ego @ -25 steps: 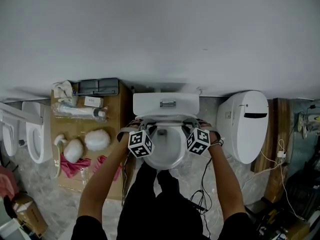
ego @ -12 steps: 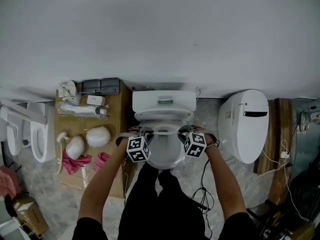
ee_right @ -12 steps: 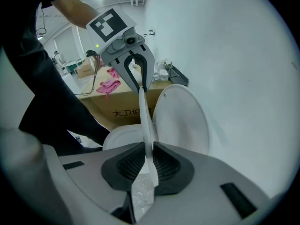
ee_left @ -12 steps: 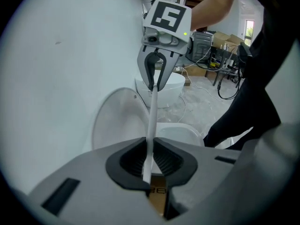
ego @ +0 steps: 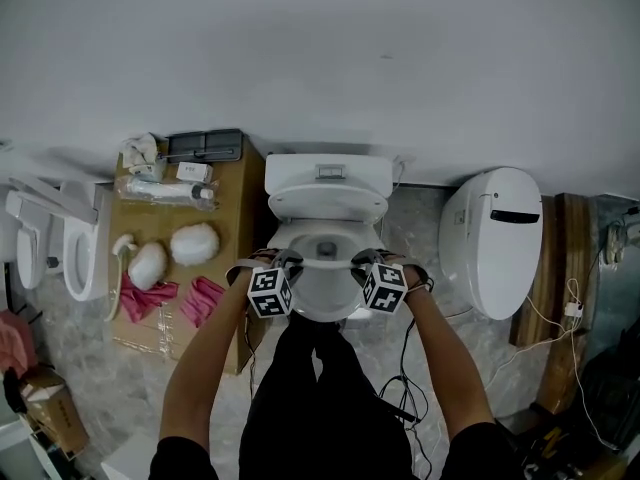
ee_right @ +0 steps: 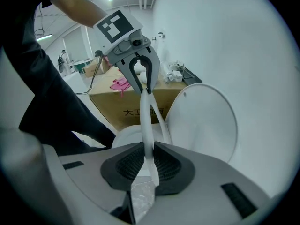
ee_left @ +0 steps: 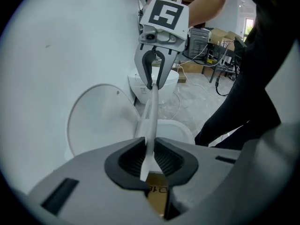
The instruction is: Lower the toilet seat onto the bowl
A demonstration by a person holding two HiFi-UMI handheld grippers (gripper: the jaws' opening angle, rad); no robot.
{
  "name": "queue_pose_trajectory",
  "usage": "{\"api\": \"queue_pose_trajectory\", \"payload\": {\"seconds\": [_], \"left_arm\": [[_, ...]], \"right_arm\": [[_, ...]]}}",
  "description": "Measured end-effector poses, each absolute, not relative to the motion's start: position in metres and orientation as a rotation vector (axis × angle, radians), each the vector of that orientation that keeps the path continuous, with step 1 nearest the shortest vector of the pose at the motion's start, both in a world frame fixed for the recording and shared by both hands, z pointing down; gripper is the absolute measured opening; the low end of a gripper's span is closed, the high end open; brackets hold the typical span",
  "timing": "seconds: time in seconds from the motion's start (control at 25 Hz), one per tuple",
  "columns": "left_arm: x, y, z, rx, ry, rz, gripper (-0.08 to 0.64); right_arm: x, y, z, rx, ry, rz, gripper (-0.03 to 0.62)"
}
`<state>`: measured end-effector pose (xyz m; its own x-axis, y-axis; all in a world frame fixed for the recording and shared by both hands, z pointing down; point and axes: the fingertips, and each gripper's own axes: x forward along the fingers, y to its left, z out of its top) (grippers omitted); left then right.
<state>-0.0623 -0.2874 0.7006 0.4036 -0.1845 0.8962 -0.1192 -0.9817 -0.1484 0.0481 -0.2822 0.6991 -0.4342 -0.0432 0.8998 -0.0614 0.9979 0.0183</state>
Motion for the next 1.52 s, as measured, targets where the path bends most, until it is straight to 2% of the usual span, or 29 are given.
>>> {"api": "queue_pose_trajectory", "payload": {"seconds": [0.76,1.52], "left_arm": [[-0.063,-0.188,0.753,-2.576,0.227,-1.531,0.078],[-0.062,-0.083,0.877,-2.447,0.126,-1.647,0.098]], "right_arm": [[0.048,-0.184,0.757,0.215,-1.916,-0.062,0.091],[0.05,-0.085,0.88,0.156,-1.91,-0.166,0.126]]}}
